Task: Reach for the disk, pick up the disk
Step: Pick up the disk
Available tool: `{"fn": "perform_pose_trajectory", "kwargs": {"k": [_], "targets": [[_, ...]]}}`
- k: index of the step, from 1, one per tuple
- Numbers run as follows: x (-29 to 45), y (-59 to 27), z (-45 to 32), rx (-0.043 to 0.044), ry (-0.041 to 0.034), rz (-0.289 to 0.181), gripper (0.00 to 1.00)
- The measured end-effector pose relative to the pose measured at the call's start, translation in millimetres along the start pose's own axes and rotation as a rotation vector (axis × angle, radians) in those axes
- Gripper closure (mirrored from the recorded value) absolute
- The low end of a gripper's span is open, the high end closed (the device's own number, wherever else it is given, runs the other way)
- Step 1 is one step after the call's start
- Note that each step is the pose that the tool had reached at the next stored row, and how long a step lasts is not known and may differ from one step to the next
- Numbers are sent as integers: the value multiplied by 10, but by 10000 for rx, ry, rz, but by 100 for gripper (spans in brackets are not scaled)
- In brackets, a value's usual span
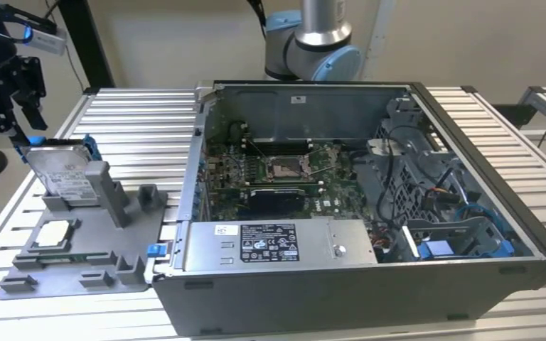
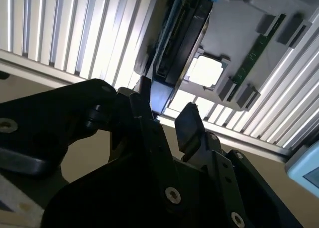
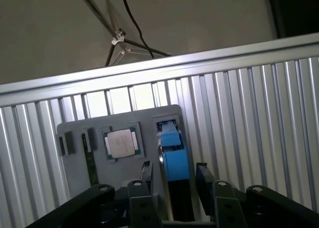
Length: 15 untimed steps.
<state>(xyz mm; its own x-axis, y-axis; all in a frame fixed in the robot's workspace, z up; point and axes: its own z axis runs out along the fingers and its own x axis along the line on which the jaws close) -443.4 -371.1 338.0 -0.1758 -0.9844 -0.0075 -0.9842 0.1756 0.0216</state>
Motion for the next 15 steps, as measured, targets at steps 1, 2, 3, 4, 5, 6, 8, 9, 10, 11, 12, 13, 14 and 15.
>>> {"fn": "perform_pose_trajectory", "kwargs": {"k": [1, 2, 3, 4, 5, 6, 8, 9, 10, 11, 12, 13, 14, 15], "targets": [[0, -1, 19, 3, 18, -18, 0], [-1, -3, 37, 6, 33, -41, 0], [-1, -5, 55, 8, 49, -66, 0], [-1, -7, 74, 11, 63, -95, 0], [-1, -8, 91, 11, 71, -122, 0], [-1, -10, 110, 12, 79, -152, 0], [-1, -14, 147, 15, 95, -207, 0], [-1, -15, 165, 17, 102, -230, 0], [-1, -16, 182, 17, 109, -252, 0], [-1, -16, 201, 19, 115, -273, 0], [-1, -17, 219, 19, 121, -296, 0], [-1, -17, 236, 20, 124, -318, 0], [-1, -18, 256, 20, 128, -339, 0], [-1, -18, 273, 20, 130, -357, 0]]}}
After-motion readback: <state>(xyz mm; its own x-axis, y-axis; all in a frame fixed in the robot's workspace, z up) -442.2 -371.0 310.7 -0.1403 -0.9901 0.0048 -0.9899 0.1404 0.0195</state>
